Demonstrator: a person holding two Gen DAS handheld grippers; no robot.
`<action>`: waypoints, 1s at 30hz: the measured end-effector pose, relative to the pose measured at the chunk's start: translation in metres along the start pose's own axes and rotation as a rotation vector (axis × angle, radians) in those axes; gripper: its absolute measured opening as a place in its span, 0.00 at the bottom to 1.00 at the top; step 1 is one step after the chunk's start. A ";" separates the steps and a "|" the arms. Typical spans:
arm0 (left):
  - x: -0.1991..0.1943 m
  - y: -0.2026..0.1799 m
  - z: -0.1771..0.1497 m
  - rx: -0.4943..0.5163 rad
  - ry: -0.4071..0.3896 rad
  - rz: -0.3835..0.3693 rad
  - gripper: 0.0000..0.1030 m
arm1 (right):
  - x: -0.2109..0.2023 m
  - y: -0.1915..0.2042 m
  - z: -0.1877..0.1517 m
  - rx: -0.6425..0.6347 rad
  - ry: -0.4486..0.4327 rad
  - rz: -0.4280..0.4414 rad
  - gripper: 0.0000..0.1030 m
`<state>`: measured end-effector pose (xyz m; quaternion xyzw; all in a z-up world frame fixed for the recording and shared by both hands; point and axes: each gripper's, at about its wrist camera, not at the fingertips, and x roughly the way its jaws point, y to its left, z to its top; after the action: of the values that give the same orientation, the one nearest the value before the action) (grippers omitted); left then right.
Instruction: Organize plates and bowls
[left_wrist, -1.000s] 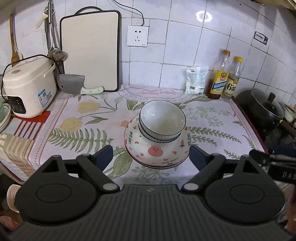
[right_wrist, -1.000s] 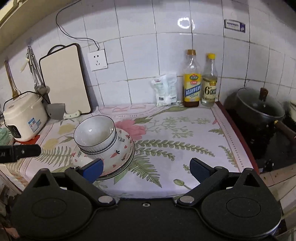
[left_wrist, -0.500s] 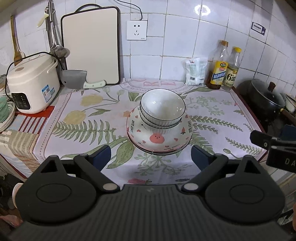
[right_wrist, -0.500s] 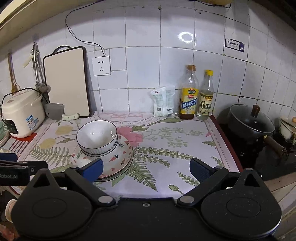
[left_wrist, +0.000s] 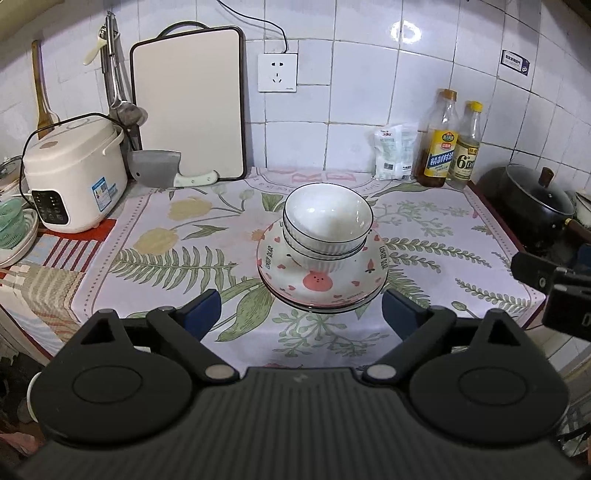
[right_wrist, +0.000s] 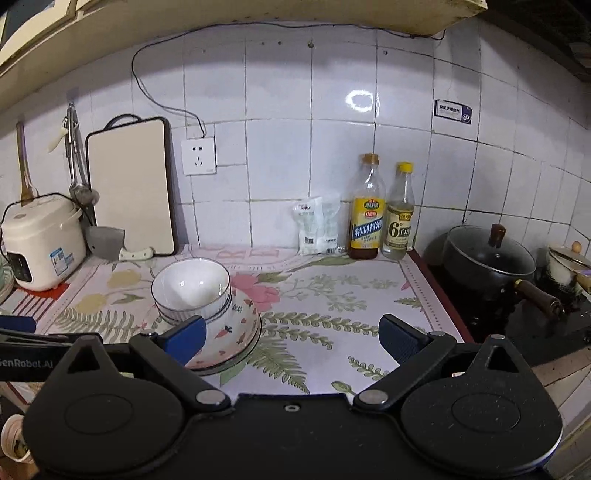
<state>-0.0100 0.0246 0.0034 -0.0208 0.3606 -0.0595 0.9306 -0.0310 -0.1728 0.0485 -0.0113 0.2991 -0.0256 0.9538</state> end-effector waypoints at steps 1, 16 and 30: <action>0.000 0.000 -0.001 -0.001 -0.001 0.001 0.92 | 0.000 0.001 -0.001 -0.002 0.004 0.001 0.98; 0.006 -0.003 -0.008 0.019 0.009 0.005 0.92 | 0.004 0.007 -0.012 -0.061 -0.003 -0.032 0.98; 0.009 -0.001 -0.016 0.025 0.001 0.016 0.92 | 0.005 0.006 -0.017 -0.050 -0.018 -0.012 0.98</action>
<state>-0.0141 0.0228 -0.0139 -0.0060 0.3603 -0.0565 0.9311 -0.0362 -0.1669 0.0315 -0.0371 0.2912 -0.0238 0.9556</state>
